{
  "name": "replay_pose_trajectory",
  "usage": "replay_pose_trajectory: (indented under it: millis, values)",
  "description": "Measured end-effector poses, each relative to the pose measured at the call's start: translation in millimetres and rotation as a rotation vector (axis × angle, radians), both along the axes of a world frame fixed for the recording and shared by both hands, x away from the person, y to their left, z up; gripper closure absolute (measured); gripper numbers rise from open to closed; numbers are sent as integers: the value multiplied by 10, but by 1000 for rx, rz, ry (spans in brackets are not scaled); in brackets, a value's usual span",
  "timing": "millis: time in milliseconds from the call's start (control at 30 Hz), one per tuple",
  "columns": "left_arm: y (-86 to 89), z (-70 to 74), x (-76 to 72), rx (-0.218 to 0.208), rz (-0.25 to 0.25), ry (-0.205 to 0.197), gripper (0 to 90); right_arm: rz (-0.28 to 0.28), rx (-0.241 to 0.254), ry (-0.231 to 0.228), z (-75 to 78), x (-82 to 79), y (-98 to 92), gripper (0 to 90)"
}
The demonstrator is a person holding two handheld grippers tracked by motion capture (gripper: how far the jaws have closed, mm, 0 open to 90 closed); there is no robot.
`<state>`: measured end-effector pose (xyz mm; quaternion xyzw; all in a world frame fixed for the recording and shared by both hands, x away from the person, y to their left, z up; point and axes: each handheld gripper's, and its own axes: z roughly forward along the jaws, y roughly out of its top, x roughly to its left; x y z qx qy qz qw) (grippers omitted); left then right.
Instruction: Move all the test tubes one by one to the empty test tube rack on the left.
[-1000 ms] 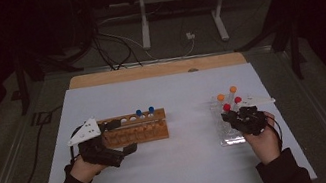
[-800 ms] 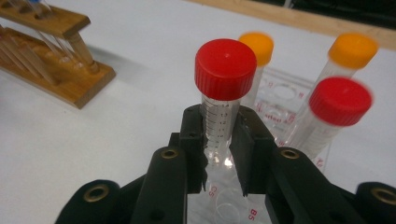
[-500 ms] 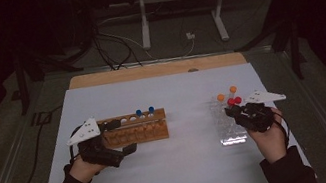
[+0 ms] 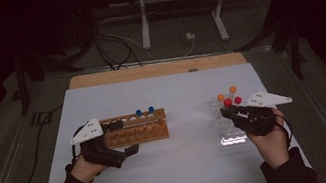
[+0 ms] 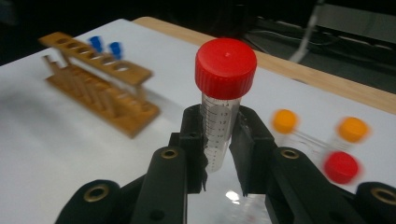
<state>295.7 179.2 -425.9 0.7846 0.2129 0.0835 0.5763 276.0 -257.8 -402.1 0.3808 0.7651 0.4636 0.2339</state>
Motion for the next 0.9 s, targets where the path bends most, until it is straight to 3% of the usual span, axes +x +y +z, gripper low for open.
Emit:
replay_pose_trajectory:
  millis: [500,733,900]
  values:
    - [-196,45,-77,1,-55,-8,17,207,-45,95,-286,-95,564,749]
    - [-389,51,-98,-2,-118,12,22,284,-73,123,-377,-152,773,749]
    - [-573,72,-115,0,-167,4,65,326,-75,125,-383,-199,879,749]
